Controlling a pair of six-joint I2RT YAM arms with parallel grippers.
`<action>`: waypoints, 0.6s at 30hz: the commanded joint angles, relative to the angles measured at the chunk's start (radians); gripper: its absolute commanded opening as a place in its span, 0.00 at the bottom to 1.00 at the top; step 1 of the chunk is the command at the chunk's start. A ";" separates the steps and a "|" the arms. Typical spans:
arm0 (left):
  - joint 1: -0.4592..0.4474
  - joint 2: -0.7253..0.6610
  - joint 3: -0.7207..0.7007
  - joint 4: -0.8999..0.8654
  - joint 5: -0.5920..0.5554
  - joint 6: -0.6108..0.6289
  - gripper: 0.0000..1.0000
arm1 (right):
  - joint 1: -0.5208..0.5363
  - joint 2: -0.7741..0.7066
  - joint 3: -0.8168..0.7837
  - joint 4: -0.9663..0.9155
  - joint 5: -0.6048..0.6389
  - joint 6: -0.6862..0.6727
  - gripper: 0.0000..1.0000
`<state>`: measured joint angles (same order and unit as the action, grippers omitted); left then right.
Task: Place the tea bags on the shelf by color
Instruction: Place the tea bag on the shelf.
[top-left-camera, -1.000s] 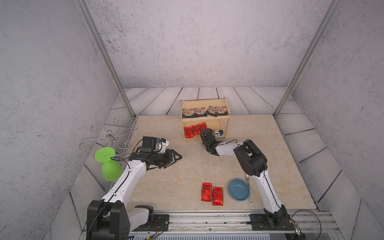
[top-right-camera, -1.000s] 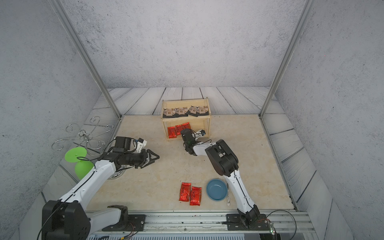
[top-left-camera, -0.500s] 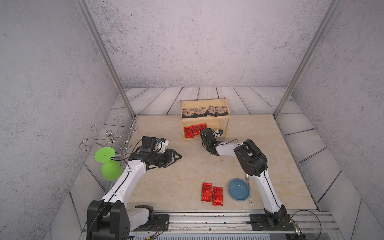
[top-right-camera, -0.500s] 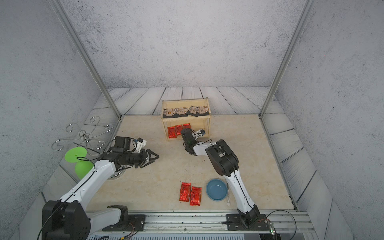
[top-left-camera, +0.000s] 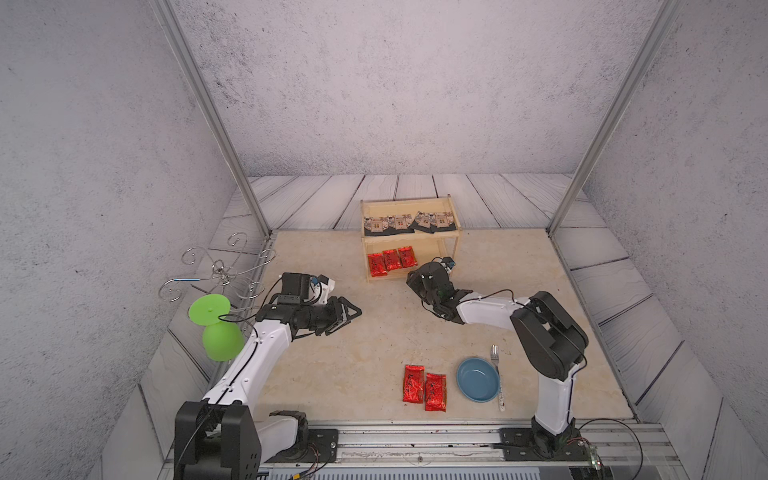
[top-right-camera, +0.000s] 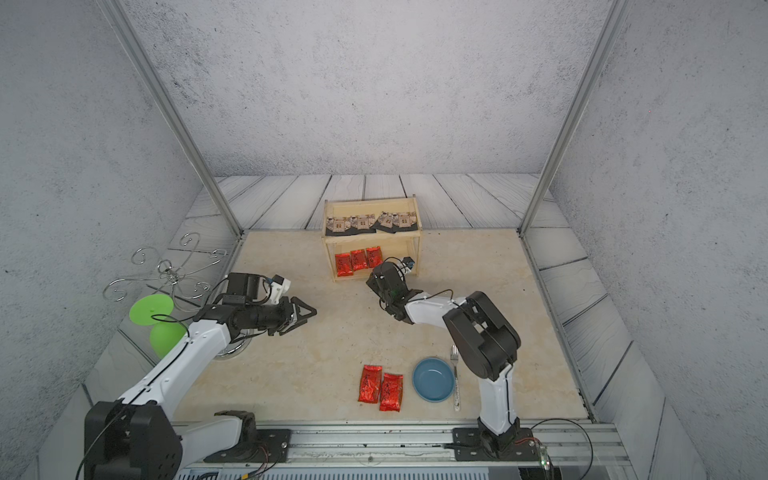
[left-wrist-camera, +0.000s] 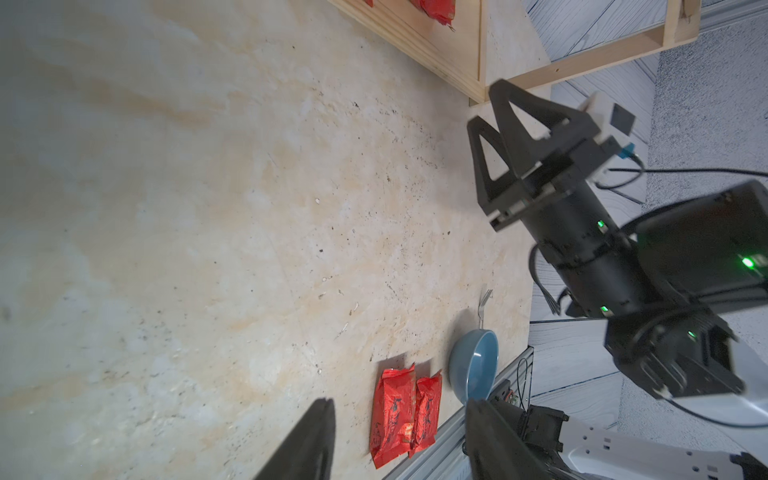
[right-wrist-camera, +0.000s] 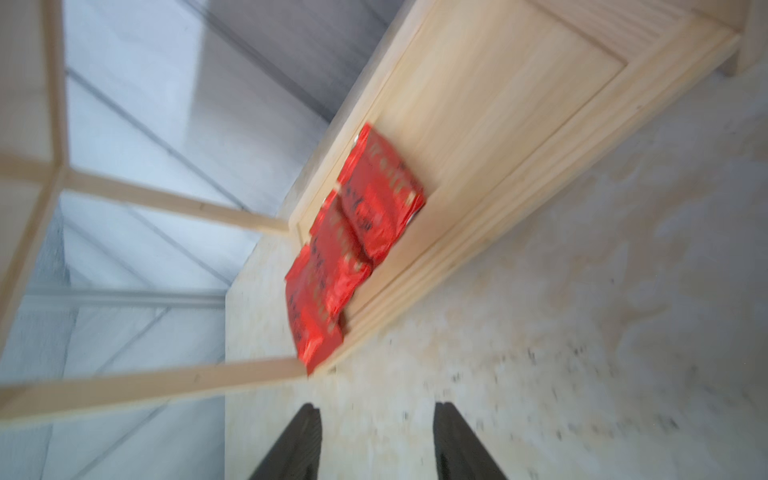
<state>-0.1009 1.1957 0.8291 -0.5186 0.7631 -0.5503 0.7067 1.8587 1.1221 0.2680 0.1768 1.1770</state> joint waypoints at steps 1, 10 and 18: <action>-0.017 0.004 -0.009 -0.001 -0.047 -0.010 0.56 | 0.037 -0.140 -0.065 -0.178 -0.130 -0.303 0.45; -0.162 -0.015 -0.093 0.018 -0.156 -0.043 0.59 | 0.219 -0.455 -0.258 -0.608 -0.263 -0.795 0.35; -0.180 0.035 -0.146 0.099 -0.130 -0.086 0.60 | 0.412 -0.539 -0.362 -0.656 -0.172 -0.924 0.47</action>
<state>-0.2737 1.2144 0.6994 -0.4610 0.6319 -0.6144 1.0866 1.3453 0.7830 -0.3470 -0.0383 0.3470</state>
